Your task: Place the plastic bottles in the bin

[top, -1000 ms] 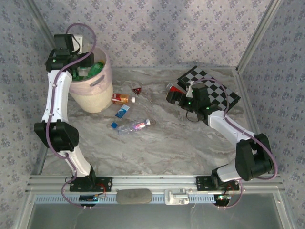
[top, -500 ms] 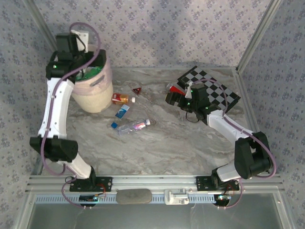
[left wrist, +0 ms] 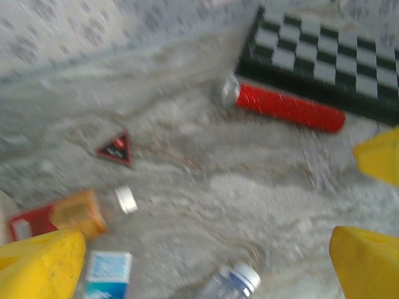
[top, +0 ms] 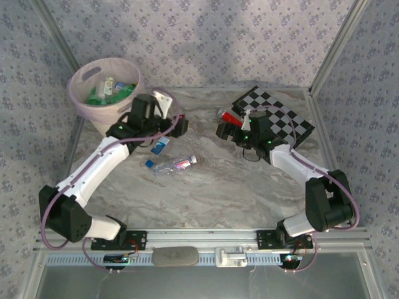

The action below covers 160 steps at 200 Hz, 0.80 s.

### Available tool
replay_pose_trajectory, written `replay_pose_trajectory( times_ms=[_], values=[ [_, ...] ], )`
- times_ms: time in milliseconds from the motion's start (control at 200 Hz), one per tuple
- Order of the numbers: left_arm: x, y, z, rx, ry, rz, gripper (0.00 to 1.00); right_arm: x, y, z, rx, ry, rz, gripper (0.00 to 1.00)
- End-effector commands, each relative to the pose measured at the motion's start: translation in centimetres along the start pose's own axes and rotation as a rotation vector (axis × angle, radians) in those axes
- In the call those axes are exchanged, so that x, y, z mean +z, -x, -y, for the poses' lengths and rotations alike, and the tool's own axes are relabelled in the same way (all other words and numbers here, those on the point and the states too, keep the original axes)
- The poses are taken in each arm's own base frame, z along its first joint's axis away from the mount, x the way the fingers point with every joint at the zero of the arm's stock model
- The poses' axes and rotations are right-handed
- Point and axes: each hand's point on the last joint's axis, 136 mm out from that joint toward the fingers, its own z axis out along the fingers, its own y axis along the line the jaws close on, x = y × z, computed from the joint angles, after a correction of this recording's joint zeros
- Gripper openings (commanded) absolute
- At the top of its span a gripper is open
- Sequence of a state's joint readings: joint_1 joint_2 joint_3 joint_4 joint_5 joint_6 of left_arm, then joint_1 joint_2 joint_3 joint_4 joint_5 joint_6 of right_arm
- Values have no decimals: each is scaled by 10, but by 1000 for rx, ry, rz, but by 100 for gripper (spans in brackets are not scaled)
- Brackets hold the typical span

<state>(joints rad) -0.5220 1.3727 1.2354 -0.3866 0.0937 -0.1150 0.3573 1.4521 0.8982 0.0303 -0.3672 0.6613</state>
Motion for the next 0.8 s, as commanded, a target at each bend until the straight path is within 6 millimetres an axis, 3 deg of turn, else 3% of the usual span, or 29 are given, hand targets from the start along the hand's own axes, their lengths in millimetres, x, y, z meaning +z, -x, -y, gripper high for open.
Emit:
replay_pose_trajectory(
  times_ms=[0,190,340,520,795],
  values=[
    [7,-14,14,-48,-42,-7,100,2,-5,10,13,-8,5,99],
    [25,-85,5,-117,-11,-172,100,6,-24,27,71,-38,-17,99],
    [30,-125,-4,-118,22,-263,100,7,-33,34,94,-64,-40,99],
    [42,-159,-5,-108,14,-359,100,11,-32,31,105,-72,-40,99],
    [63,-193,-12,-110,57,-483,100,24,-32,19,92,-59,-64,99]
  ],
)
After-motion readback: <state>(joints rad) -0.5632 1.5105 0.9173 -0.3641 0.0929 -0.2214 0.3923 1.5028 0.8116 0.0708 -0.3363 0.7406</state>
